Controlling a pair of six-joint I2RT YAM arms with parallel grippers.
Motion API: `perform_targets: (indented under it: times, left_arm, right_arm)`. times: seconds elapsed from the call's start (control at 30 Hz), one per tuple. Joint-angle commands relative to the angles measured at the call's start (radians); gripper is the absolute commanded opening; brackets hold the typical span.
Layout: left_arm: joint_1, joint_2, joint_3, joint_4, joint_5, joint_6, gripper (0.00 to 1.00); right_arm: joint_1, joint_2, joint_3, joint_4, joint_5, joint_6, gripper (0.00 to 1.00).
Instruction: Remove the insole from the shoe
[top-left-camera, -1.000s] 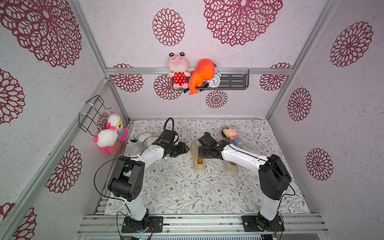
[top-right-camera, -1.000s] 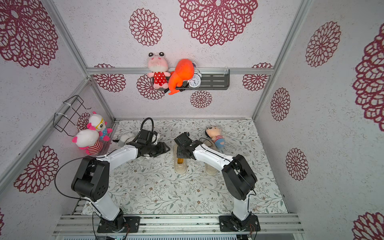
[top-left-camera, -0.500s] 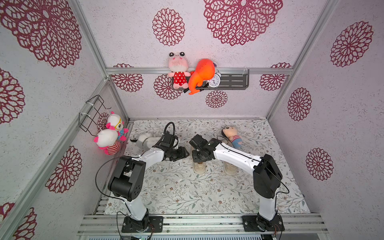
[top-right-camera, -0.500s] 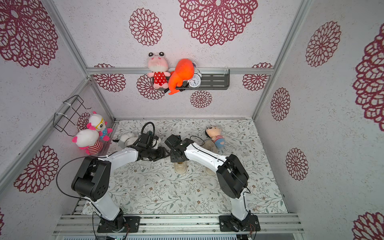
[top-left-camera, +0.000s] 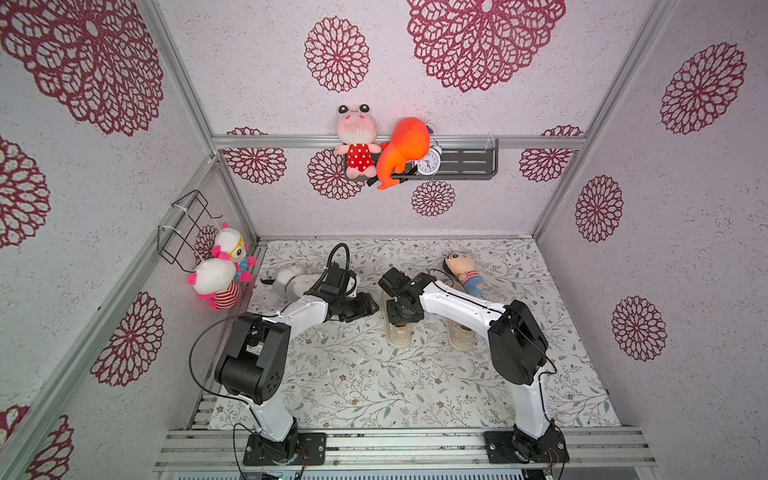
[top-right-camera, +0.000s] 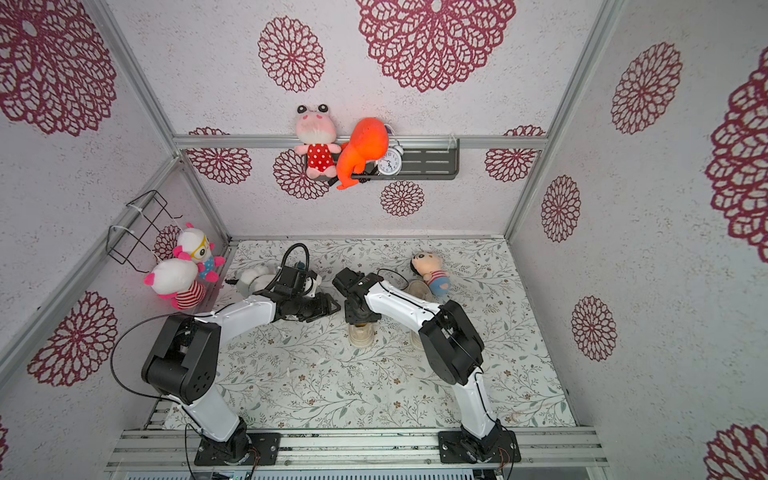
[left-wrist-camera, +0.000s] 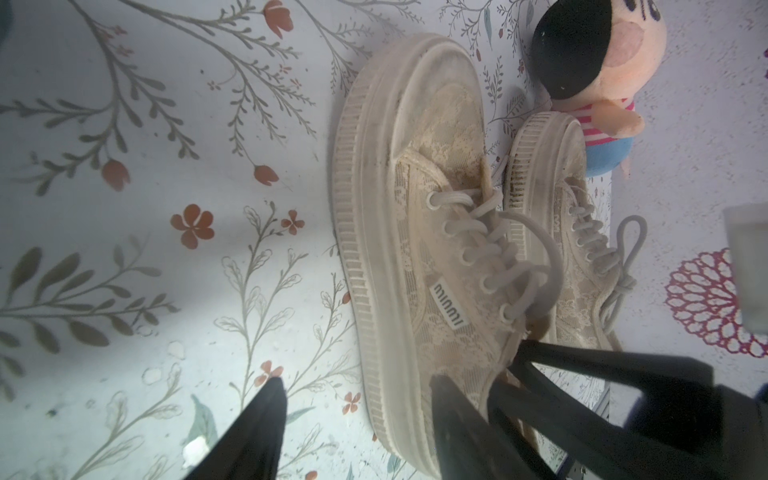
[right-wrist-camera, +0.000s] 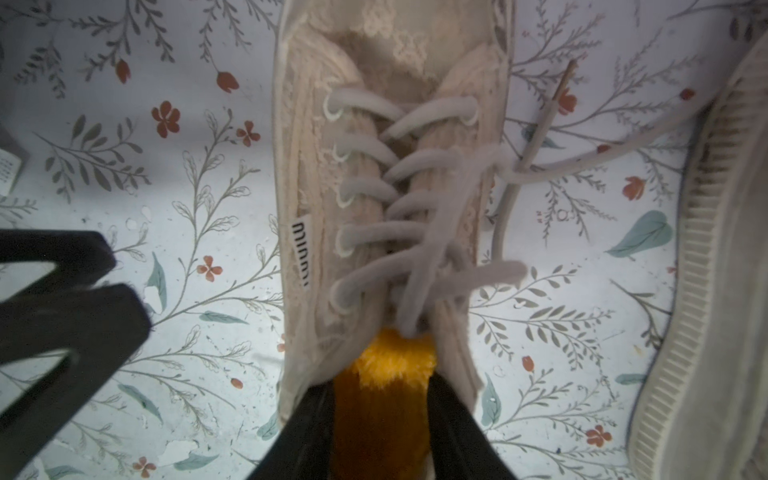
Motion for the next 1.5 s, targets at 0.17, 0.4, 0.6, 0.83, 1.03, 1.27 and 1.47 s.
perform_targets:
  times: [0.17, 0.4, 0.6, 0.83, 1.03, 1.27, 1.47]
  left_arm:
    - [0.005, 0.018, 0.001, 0.032, 0.008, -0.006, 0.59]
    - [0.005, 0.026, 0.001, 0.04, 0.008, -0.012, 0.59]
    - [0.006, 0.024, 0.001, 0.042, 0.003, -0.015, 0.6]
    - [0.006, 0.007, -0.015, 0.057, 0.004, -0.013, 0.6]
    - [-0.005, -0.086, -0.114, 0.152, -0.031, 0.042, 0.61]
    - [-0.062, -0.213, -0.273, 0.32, -0.046, 0.165, 0.67]
    - [-0.169, -0.257, -0.4, 0.494, 0.0, 0.299, 0.79]
  right_arm:
    - [-0.02, 0.056, 0.016, -0.032, -0.052, -0.035, 0.52]
    - [-0.025, 0.147, 0.029, -0.035, -0.038, -0.041, 0.55]
    - [-0.026, 0.227, 0.054, -0.046, -0.014, -0.049, 0.49]
    - [-0.044, 0.195, -0.003, 0.046, -0.074, -0.016, 0.12]
    - [-0.055, 0.054, -0.054, 0.133, -0.112, 0.042, 0.0]
    - [-0.064, -0.085, -0.086, 0.212, -0.16, 0.152, 0.0]
    - [-0.078, -0.159, -0.142, 0.29, -0.195, 0.273, 0.0]
